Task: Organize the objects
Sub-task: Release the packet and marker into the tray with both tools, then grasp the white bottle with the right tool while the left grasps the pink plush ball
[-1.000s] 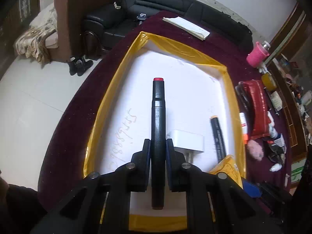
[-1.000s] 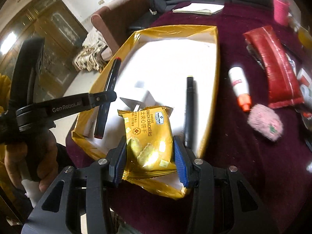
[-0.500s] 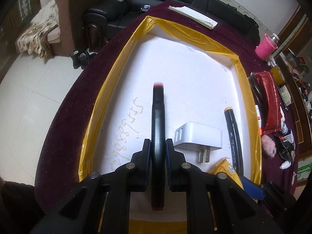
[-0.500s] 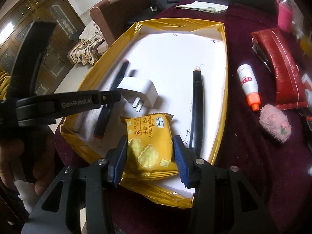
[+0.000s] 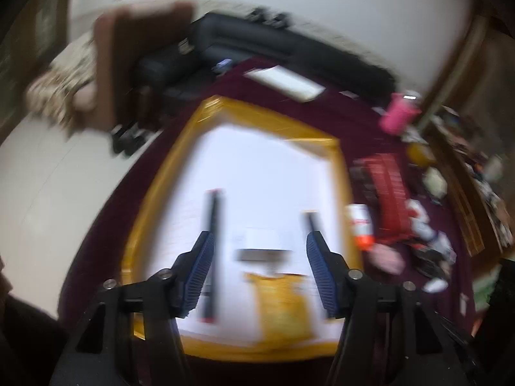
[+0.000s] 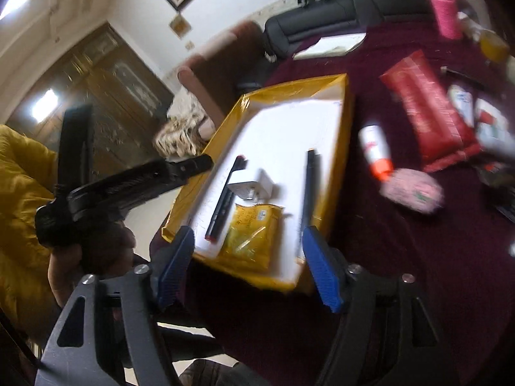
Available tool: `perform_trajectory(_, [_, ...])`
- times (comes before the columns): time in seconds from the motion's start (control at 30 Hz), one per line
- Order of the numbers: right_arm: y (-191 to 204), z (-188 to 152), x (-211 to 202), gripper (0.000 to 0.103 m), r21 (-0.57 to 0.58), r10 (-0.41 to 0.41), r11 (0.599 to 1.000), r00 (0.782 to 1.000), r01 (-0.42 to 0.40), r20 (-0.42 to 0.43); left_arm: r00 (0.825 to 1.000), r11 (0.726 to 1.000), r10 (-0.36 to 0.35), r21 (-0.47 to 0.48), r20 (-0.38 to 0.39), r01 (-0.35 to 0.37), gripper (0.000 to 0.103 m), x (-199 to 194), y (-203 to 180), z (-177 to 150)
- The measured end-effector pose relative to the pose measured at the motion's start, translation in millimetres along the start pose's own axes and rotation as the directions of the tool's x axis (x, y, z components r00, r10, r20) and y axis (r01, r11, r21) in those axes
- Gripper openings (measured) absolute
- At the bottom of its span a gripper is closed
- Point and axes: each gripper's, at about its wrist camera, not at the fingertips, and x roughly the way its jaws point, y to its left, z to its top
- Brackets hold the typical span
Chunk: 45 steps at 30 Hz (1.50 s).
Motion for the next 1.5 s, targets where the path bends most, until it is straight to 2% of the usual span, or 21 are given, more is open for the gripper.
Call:
perform_trajectory(0.07, [-16, -8, -19, 0.079, 0.03, -0.023, 0.999, 0.999, 0.022, 0.04, 0.998, 0.995, -0.065, 0.074, 0.012, 0.064, 0.065, -7, -30, -4])
perform_trajectory(0.13, [-39, -17, -36, 0.079, 0.085, -0.063, 0.995, 0.996, 0.058, 0.055, 0.99, 0.978, -0.138, 0.16, -0.004, 0.137, 0.068, -8, -63, -10])
perform_trajectory(0.2, [-65, -26, -51, 0.079, 0.149, -0.104, 0.984, 0.993, 0.093, 0.064, 0.977, 0.951, -0.202, 0.227, -0.063, 0.211, 0.068, 2, -98, -18])
perform_trajectory(0.27, [-93, -34, -67, 0.079, 0.227, -0.153, 0.965, 0.986, 0.133, 0.069, 0.969, 0.937, -0.22, 0.254, -0.11, 0.242, 0.068, 13, -120, -23])
perform_trajectory(0.43, [-160, -47, -107, 0.078, 0.423, -0.3, 0.874, 0.95, 0.239, 0.084, 0.961, 0.928, -0.205, 0.276, -0.184, 0.251, 0.068, 41, -152, -36])
perform_trajectory(0.5, [-179, -45, -115, 0.074, 0.462, -0.334, 0.847, 0.94, 0.265, 0.074, 0.96, 0.933, -0.193, 0.267, -0.201, 0.244, 0.068, 49, -153, -38])
perform_trajectory(0.53, [-188, -43, -117, 0.069, 0.473, -0.344, 0.837, 0.936, 0.274, 0.066, 0.961, 0.935, -0.189, 0.261, -0.204, 0.239, 0.068, 51, -155, -39])
perform_trajectory(0.67, [-198, -30, -107, 0.056, 0.488, -0.38, 0.809, 0.925, 0.328, 0.008, 0.961, 0.941, -0.181, 0.245, -0.211, 0.231, 0.068, 53, -153, -43])
perform_trajectory(0.8, [-202, -14, -99, 0.049, 0.517, -0.43, 0.771, 0.903, 0.373, -0.01, 0.957, 0.943, -0.186, 0.232, -0.22, 0.237, 0.068, 56, -149, -44])
perform_trajectory(0.9, [-205, -6, -95, 0.038, 0.523, -0.487, 0.738, 0.873, 0.427, -0.026, 0.957, 0.942, -0.183, 0.237, -0.225, 0.236, 0.068, 59, -150, -44])
perform_trajectory(0.93, [-204, -4, -93, 0.034, 0.512, -0.507, 0.733, 0.861, 0.449, -0.029, 0.957, 0.943, -0.182, 0.234, -0.227, 0.235, 0.068, 60, -150, -43])
perform_trajectory(0.97, [-204, -2, -91, 0.031, 0.503, -0.512, 0.736, 0.858, 0.454, -0.026, 0.956, 0.944, -0.183, 0.232, -0.229, 0.236, 0.068, 61, -150, -43])
perform_trajectory(1.0, [-204, -3, -91, 0.028, 0.499, -0.512, 0.739, 0.859, 0.453, -0.022, 0.954, 0.944, -0.186, 0.228, -0.234, 0.24, 0.068, 62, -150, -41])
perform_trajectory(1.07, [-200, -4, -91, 0.014, 0.487, -0.5, 0.755, 0.866, 0.439, -0.006, 0.951, 0.945, -0.192, 0.216, -0.24, 0.246, 0.068, 65, -149, -37])
perform_trajectory(1.17, [-195, -10, -94, 0.004, 0.455, -0.47, 0.789, 0.883, 0.412, 0.015, 0.947, 0.946, -0.201, 0.201, -0.25, 0.254, 0.068, 73, -151, -30])
perform_trajectory(1.23, [-195, -15, -95, 0.002, 0.458, -0.44, 0.804, 0.897, 0.379, 0.03, 0.945, 0.947, -0.199, 0.196, -0.259, 0.254, 0.068, 81, -154, -25])
perform_trajectory(1.33, [-198, -18, -97, 0.002, 0.473, -0.421, 0.807, 0.906, 0.353, 0.043, 0.941, 0.953, -0.19, 0.177, -0.279, 0.245, 0.068, 97, -157, -18])
perform_trajectory(1.5, [-207, -15, -97, 0.004, 0.5, -0.381, 0.81, 0.923, 0.305, 0.055, 0.948, 0.956, -0.117, 0.227, -0.295, 0.188, 0.067, 121, -169, -14])
